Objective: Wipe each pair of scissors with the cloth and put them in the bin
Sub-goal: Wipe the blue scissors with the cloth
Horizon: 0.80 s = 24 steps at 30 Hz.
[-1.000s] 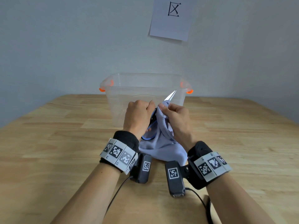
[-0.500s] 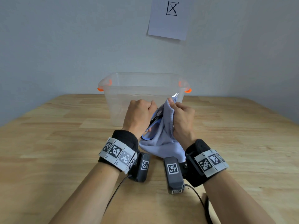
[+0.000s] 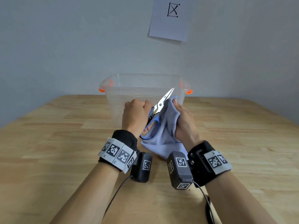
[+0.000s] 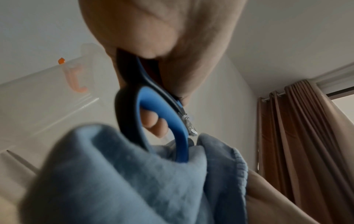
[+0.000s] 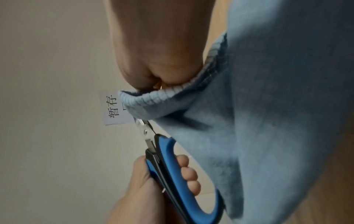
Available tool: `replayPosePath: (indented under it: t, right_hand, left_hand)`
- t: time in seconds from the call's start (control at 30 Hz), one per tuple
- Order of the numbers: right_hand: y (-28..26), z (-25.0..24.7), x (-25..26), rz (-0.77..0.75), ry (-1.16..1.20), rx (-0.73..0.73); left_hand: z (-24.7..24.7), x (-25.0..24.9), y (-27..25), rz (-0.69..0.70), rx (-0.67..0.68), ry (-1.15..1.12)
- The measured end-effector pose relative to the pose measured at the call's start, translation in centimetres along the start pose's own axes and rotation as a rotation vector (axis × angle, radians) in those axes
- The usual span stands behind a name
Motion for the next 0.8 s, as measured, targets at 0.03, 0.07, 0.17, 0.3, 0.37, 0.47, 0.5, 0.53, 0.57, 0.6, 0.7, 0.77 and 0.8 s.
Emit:
replayPosePath:
  t: [0.03,0.07,0.17,0.3,0.37,0.47,0.5,0.53,0.57,0.6,0.7,0.77,0.8]
  right_hand:
    - [-0.2,0.4,-0.3,0.016,0.022,0.039]
    - [-0.4,0.7,-0.5,0.02,0.041,0.077]
    - [-0.9,1.3,-0.5,0.0,-0.023,0.137]
    - [-1.1,1.4,0.1,-0.044,-0.168,0.147]
    - [-0.9,1.3,0.4,-0.087,-0.291,0.109]
    - [-0.9,1.5,0.5,-0.135,-0.385,0.104]
    - [-0.9,1.5,0.4,-0.15,-0.387,0.1]
    - [-0.8,1.5,0.4,-0.161,-0.393,0.086]
    - [-0.7,1.5,0.3,-0.176,-0.397,0.073]
    - [-0.7,1.5,0.3,-0.193,-0.391,0.058]
    - [-0.4,1.2,0.2,-0.222,-0.357,0.038]
    - [-0.2,0.8,0.4,-0.248,-0.348,0.027]
    - [-0.4,0.8,0.6,-0.266,-0.348,0.017]
  left_hand:
    - [0.0,0.1,0.0,-0.003,0.0,0.005]
    - [0.1,0.1,0.0,-0.005,0.003,0.008]
    - [0.3,0.1,-0.1,0.001,0.01,0.019]
    - [0.4,-0.2,-0.1,0.028,0.023,0.034]
    - [0.4,-0.3,-0.2,0.046,0.018,0.049]
    - [0.4,-0.2,-0.1,0.062,0.016,0.061]
    - [0.4,-0.2,-0.1,0.062,0.02,0.054]
    - [0.4,-0.3,-0.1,0.06,0.028,0.044]
    - [0.5,-0.3,-0.1,0.058,0.037,0.031]
    - [0.5,-0.4,-0.1,0.057,0.045,0.016]
    - [0.3,-0.6,-0.2,0.076,0.05,0.001]
    - [0.4,-0.8,-0.2,0.103,0.063,0.024]
    - [0.5,-0.8,-0.2,0.107,0.072,0.029]
Point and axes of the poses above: each hand's wrist, its own y-axis towards the middle knuckle, its own z-axis out of the palm, x = y × z, the point moved 6 cm from there along y, towards the middle knuckle, and after that the axes turned 1 degree about y, right-handed, at the moved point
